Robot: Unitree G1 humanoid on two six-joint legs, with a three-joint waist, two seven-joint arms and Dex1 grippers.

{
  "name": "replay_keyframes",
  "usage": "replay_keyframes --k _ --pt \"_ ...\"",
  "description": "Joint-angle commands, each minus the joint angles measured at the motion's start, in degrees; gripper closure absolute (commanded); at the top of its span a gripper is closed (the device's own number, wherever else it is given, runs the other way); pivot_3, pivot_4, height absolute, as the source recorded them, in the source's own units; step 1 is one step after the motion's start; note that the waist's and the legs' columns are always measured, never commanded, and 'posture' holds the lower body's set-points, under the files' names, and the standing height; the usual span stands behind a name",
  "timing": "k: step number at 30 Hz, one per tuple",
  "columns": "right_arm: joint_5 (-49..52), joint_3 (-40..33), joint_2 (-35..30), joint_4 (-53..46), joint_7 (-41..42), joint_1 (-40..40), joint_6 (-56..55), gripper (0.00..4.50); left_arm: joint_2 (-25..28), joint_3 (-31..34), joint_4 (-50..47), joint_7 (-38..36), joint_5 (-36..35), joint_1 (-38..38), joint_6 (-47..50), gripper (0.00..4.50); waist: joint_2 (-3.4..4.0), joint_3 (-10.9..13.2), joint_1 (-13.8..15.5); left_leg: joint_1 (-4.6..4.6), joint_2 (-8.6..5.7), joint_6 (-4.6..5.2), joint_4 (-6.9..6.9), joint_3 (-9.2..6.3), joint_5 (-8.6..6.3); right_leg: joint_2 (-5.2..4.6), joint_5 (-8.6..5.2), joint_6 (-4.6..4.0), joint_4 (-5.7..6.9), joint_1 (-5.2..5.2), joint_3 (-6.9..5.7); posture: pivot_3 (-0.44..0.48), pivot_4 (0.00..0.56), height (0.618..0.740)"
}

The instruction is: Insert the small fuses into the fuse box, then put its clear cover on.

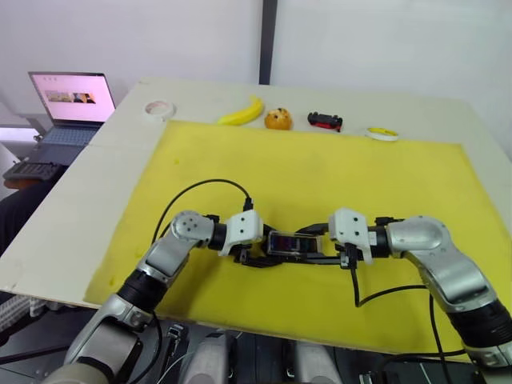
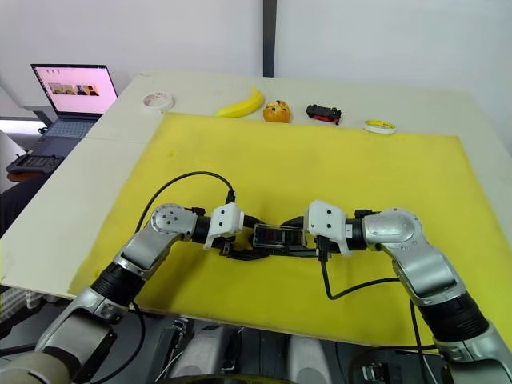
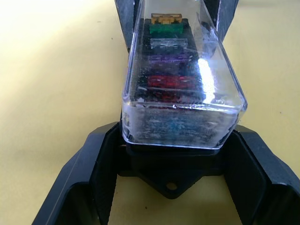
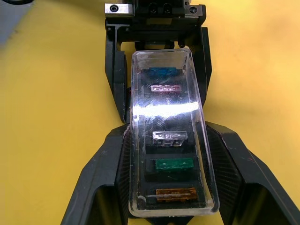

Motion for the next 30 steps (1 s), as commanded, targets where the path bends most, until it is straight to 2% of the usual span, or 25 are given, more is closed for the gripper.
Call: replay_keyframes --k 1,6,14,21,23,26,30 --pt "1.52 -0.04 -1.77 -0.73 1.54 -2.74 5.12 2.79 0.03 -0.11 -0.12 -0.39 0.47 0.36 -1.0 1.89 0.0 0.0 -0.05 0.0 0.0 0.0 0.0 0.0 0.0 -0.01 0.0 0.0 0.0 0.0 0.0 0.0 0.15 0.74" --pt "1.83 1.47 -2.22 -0.9 1.68 -5.47 11.0 2.79 -0.03 -0.29 -0.48 -0.22 0.66 0.63 -1.4 1.89 0.0 0.0 -0.01 0.0 0.0 0.0 0.01 -0.02 0.0 -0.03 0.0 0.0 0.0 0.0 0.0 0.0 0.15 0.74" --pt "-0.56 3.68 -2.64 -1.16 1.48 -5.18 10.09 2.79 -0.05 -0.28 -1.11 0.15 0.71 0.74 -1.16 1.89 0.0 0.0 -0.07 -0.01 0.0 0.01 0.01 -0.02 -0.01 -0.04 0.0 0.0 -0.01 0.0 0.0 0.0 0.15 0.74" --pt "0.72 2.72 -2.36 -2.21 0.89 -4.97 10.91 2.79 -0.06 -0.29 -1.27 0.04 0.57 0.65 -0.87 1.89 0.0 0.0 -0.08 0.0 0.0 0.0 0.01 -0.02 0.0 -0.04 0.0 0.0 0.0 0.0 0.0 0.0 0.15 0.74" --pt "1.22 2.2 -2.47 -2.52 0.91 -5.2 11.31 1.74 -0.08 -0.28 -1.22 0.03 0.55 0.56 -0.82 1.89 0.0 0.0 -0.05 0.0 0.0 0.0 0.01 -0.02 0.0 -0.04 0.0 0.0 0.0 0.0 0.0 0.0 0.15 0.74" --pt "0.79 2.24 -2.73 -2.36 0.79 -5.16 11.26 0.47 -0.17 -0.29 -1.22 0.08 0.54 0.48 -0.72 1.89 0.0 0.0 -0.07 -0.03 0.0 0.0 0.01 -0.01 0.0 -0.05 0.0 0.0 -0.01 -0.02 0.0 0.0 0.15 0.74" --pt "0.49 2.17 -2.41 -1.82 0.42 -4.98 10.64 0.47 -0.3 -0.29 -1.19 0.11 0.5 0.36 -0.64 1.89 0.0 0.0 -0.06 -0.02 0.0 0.0 0.01 -0.01 0.0 -0.05 0.0 0.0 0.0 -0.02 0.0 0.0 0.15 0.74"
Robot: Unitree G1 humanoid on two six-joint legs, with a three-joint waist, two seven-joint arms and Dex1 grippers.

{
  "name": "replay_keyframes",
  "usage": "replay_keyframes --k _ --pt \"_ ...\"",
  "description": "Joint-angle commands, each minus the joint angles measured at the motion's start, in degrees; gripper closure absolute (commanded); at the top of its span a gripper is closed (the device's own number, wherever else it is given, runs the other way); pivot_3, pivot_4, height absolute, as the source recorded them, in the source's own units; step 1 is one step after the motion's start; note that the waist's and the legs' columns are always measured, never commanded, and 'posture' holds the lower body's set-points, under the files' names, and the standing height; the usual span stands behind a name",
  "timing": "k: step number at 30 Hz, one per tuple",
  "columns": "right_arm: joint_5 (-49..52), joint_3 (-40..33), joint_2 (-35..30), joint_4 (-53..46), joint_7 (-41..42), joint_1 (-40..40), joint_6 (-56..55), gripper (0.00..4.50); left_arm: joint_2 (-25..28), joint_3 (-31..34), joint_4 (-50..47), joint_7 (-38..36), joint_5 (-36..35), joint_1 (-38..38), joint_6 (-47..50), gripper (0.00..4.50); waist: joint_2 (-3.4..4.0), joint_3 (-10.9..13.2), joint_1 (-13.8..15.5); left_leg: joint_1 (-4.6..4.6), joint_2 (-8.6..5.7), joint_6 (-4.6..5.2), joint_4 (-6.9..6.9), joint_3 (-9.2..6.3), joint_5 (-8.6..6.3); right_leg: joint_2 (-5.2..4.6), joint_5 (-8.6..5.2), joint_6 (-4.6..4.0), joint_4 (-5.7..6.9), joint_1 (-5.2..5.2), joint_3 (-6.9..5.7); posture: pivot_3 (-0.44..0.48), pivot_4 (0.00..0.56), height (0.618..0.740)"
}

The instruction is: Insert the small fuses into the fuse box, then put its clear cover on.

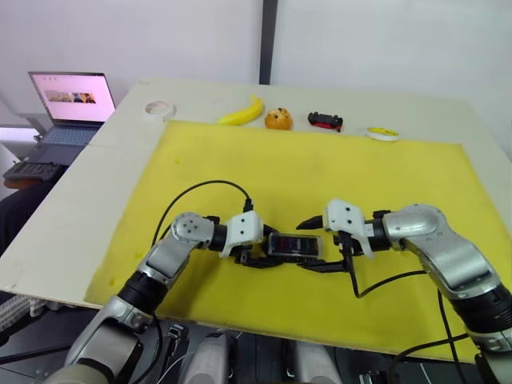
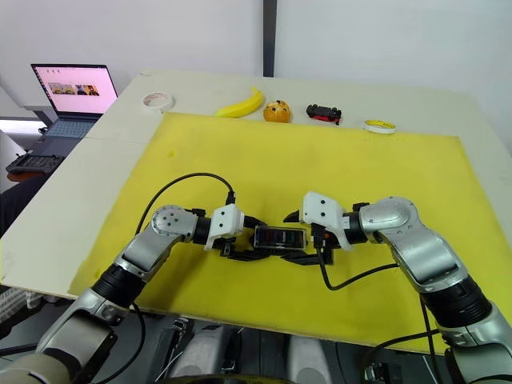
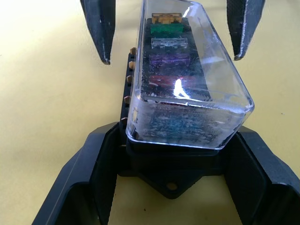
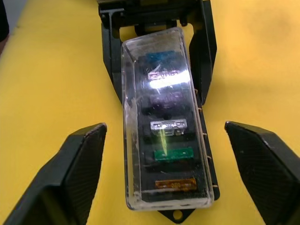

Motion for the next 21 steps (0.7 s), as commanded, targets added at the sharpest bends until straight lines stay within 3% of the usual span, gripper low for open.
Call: replay_keyframes --k 1,13,16,21 --pt "0.52 -1.43 -0.15 -0.73 -0.1 -0.03 -1.01 0.47 -0.29 -0.32 -1.26 -0.22 0.43 -0.15 -0.02 1.89 0.0 0.0 0.01 0.0 0.0 0.0 0.0 0.0 0.0 0.0 0.0 0.0 0.0 0.0 0.0 0.0 0.15 0.74" --pt "13.42 -12.27 3.35 -4.94 -1.44 1.25 0.16 0.47 -0.34 -0.2 -1.06 -0.19 0.39 -0.25 0.05 1.89 0.0 0.0 0.0 -0.01 0.0 0.0 0.0 0.0 0.0 0.0 0.0 0.01 0.0 0.01 0.0 0.0 0.15 0.74" --pt "11.36 -10.03 5.83 -4.71 -2.68 3.25 -3.19 1.29 -0.42 -0.24 -0.94 -0.25 0.37 -0.32 -0.02 1.89 0.0 0.0 0.06 -0.01 0.0 0.0 0.0 -0.01 0.0 0.0 0.0 0.01 0.0 0.0 0.0 0.0 0.15 0.74" --pt "8.4 -7.35 9.85 -1.82 -4.99 3.85 -7.44 3.8 -0.77 -0.31 -0.63 -0.18 0.4 -0.71 0.19 1.89 0.0 0.0 0.03 -0.02 -0.01 0.0 0.02 0.0 0.0 -0.01 0.01 0.01 0.01 0.0 0.0 0.0 0.15 0.74"
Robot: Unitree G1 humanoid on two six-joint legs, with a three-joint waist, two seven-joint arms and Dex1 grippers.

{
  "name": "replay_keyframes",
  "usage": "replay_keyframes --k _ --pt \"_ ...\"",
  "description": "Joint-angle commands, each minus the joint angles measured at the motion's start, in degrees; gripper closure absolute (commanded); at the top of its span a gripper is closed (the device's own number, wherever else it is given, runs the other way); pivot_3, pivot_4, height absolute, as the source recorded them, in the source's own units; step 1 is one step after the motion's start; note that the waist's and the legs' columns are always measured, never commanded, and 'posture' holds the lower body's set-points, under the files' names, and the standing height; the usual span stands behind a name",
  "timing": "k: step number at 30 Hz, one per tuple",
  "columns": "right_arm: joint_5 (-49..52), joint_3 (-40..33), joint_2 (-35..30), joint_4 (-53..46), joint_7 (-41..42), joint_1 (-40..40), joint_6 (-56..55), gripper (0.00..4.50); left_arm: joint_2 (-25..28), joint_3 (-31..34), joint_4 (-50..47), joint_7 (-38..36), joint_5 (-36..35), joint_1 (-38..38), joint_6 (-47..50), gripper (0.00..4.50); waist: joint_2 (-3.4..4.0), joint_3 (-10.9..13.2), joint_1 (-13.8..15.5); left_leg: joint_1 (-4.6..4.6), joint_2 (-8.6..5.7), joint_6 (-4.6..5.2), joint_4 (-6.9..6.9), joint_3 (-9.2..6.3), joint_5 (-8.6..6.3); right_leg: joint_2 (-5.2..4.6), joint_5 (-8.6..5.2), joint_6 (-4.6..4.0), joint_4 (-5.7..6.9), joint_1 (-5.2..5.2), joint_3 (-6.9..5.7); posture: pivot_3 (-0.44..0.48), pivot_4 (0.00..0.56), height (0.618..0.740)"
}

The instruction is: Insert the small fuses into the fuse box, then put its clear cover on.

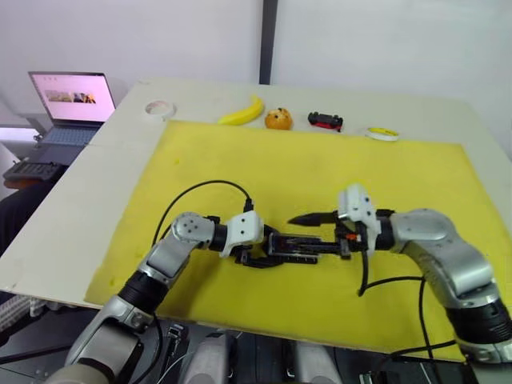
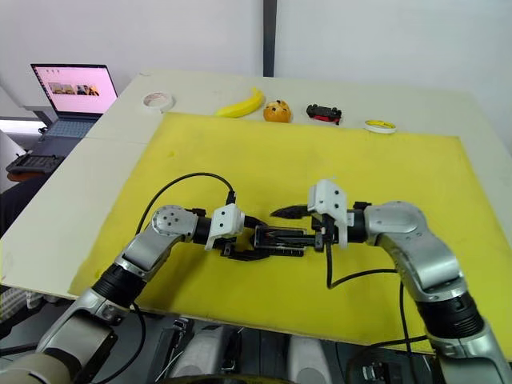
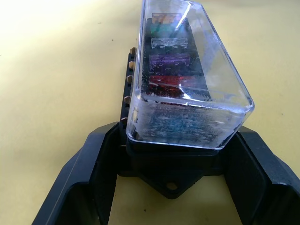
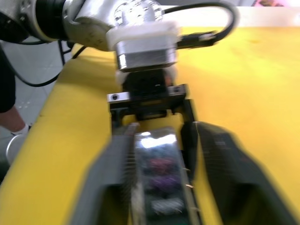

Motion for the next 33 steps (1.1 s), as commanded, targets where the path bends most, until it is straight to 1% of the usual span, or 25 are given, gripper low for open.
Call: replay_keyframes --k 1,2,8,14,17,25,29,33 --pt "-0.94 0.21 1.51 0.67 -1.48 -0.61 -2.55 4.3 -0.61 -0.31 -0.74 -0.15 0.38 -0.51 0.05 1.89 0.0 0.0 0.05 0.0 -0.01 0.0 0.01 0.0 0.0 0.0 0.0 0.0 0.01 0.0 0.0 0.0 0.15 0.74" --pt "-1.07 0.45 1.63 0.86 -1.45 -0.41 -2.81 4.42 -0.61 -0.3 -0.75 -0.18 0.39 -0.5 0.09 1.89 0.0 0.0 0.07 0.0 -0.01 0.0 0.01 0.0 0.0 0.0 0.0 0.01 0.01 0.01 0.0 0.0 0.15 0.74" --pt "-3.17 1.91 1.37 2.78 -0.88 0.77 -5.22 4.42 -0.63 -0.18 -0.84 -0.09 0.49 -0.5 0.36 1.89 0.0 0.0 0.06 -0.01 -0.04 0.01 0.01 -0.01 0.0 0.0 0.01 0.01 0.0 0.01 -0.01 0.0 0.15 0.74" --pt "-10.27 7.04 -1.0 7.11 -3.43 1.09 -0.7 4.42 -0.55 -0.11 -1.22 -0.12 0.57 -0.32 0.02 1.89 -0.01 -0.02 -0.02 0.06 -0.04 0.01 0.01 -0.01 0.0 0.03 0.01 0.01 0.0 0.06 -0.01 0.0 0.15 0.74" --pt "-9.24 7.25 -0.89 7.43 -4.0 0.51 2.3 4.42 -0.46 -0.14 -1.05 -0.38 0.8 -0.41 -0.61 1.89 -0.02 -0.04 -0.03 0.3 -0.03 0.01 0.0 -0.01 -0.01 0.04 0.0 0.01 0.0 0.31 -0.01 0.0 0.15 0.74" --pt "-9.4 8.29 -1.85 7.38 -3.76 -0.34 5.11 4.42 -0.49 -0.1 -0.64 -0.63 1.01 -0.47 -1.14 1.89 -0.02 -0.07 -0.07 0.37 -0.01 0.02 -0.01 -0.01 -0.01 0.01 0.0 0.0 0.0 0.35 0.0 0.0 0.15 0.74" --pt "-10.08 9.28 -3.21 7.16 -2.98 0.78 4.84 4.42 -0.62 0.01 -0.3 -0.53 1.03 -0.59 -1.22 1.89 -0.01 -0.1 -0.01 0.37 -0.01 0.02 -0.02 -0.01 -0.01 -0.01 0.0 0.0 -0.01 0.35 0.0 0.0 0.15 0.74" --pt "-11.11 10.65 -3.7 8.92 -4.28 2.84 6.07 4.42 -0.83 0.12 0.13 -0.47 1.04 -0.72 -1.19 1.89 -0.05 -0.4 0.0 0.37 -0.01 0.05 -0.04 -0.01 -0.03 -0.03 -0.01 -0.01 -0.04 0.36 0.0 0.0 0.15 0.74"
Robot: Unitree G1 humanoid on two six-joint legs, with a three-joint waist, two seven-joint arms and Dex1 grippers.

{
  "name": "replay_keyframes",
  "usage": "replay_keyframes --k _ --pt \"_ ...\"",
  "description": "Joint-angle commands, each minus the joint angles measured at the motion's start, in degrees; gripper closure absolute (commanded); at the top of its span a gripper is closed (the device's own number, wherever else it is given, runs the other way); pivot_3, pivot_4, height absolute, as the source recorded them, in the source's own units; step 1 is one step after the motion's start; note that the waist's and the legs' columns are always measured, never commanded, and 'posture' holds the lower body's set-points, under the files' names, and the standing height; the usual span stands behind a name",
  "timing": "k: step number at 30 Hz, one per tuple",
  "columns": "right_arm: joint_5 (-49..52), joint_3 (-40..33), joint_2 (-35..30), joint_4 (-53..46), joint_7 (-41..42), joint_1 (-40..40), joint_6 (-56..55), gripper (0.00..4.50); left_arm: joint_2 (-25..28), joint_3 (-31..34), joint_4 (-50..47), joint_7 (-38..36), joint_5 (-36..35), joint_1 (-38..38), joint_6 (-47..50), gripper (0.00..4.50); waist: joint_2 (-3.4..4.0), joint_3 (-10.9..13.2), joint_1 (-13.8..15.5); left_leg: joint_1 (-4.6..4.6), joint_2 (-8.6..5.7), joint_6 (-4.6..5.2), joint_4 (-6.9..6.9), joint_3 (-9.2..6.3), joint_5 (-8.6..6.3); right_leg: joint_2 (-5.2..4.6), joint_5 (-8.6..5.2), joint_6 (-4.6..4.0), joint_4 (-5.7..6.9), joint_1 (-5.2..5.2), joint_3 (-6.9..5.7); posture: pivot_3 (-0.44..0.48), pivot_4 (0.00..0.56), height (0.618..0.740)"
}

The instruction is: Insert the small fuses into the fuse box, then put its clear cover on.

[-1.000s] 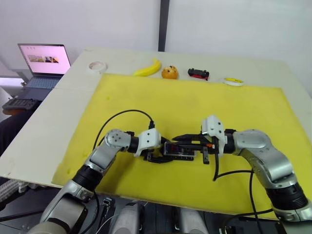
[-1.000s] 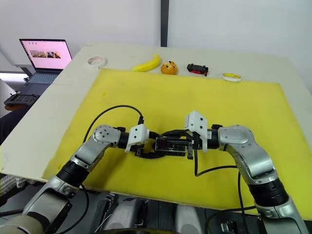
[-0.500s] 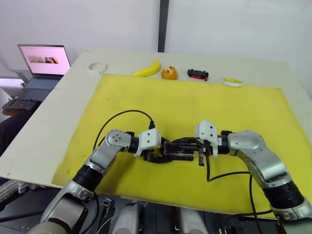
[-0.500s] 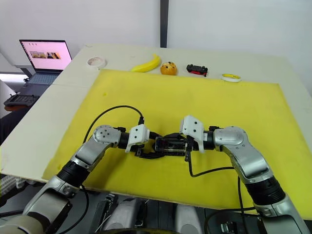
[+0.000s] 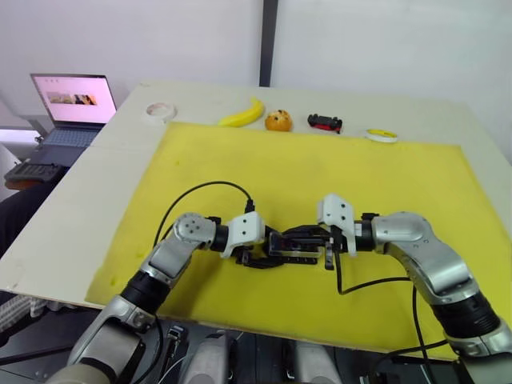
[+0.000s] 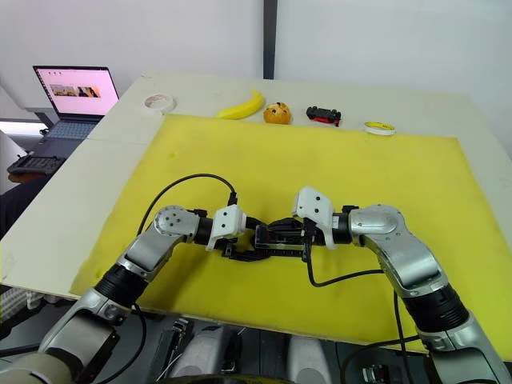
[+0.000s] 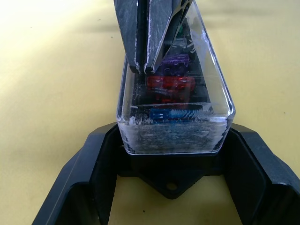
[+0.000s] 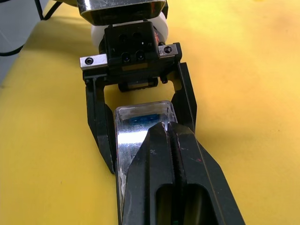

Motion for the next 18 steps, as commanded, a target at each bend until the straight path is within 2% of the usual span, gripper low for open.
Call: replay_keyframes --k 1,7,11,13,18 --pt "-3.56 3.59 -1.39 4.9 -1.52 4.28 5.22 4.42 -0.11 0.27 -0.92 -0.48 -0.03 -0.76 -1.29 1.89 -0.02 -0.16 -0.04 0.01 0.0 0.0 -0.01 0.0 0.0 0.0 0.0 0.0 -0.01 0.01 0.0 0.0 0.15 0.74" --pt "4.55 -3.07 1.98 -0.31 -1.96 4.91 3.22 4.42 -0.01 0.41 -0.17 -0.64 0.07 -0.76 -1.79 1.89 -0.02 -0.24 -0.02 0.07 0.0 0.01 -0.02 0.0 -0.01 -0.04 -0.06 -0.11 -0.02 0.07 0.01 0.0 0.15 0.74" --pt "7.48 -7.71 0.33 -4.43 -2.54 5.87 4.51 4.42 0.11 0.43 0.46 -0.85 0.16 -0.71 -2.42 1.89 0.01 -0.21 -0.04 -0.04 0.0 0.02 -0.05 0.0 -0.02 -0.06 -0.06 -0.1 -0.03 -0.04 0.01 0.0 0.15 0.74" --pt "6.62 -7.76 -1.39 -4.69 -2.06 6.59 4.53 4.42 0.07 0.34 0.68 -0.94 0.12 -0.71 -2.7 1.89 0.02 -0.2 -0.01 -0.06 0.0 0.01 -0.05 0.0 -0.01 -0.07 -0.06 -0.1 -0.03 -0.07 0.01 0.0 0.15 0.74" --pt "-0.42 -2.19 -3.81 -0.67 -2.66 6.6 2.8 4.42 -0.45 0.04 2.02 -1.14 0.28 -1.24 -3.62 1.89 0.03 -0.21 -0.06 -0.04 0.0 0.02 -0.05 0.01 -0.01 -0.07 -0.1 -0.17 -0.03 -0.06 0.0 0.0 0.15 0.74"
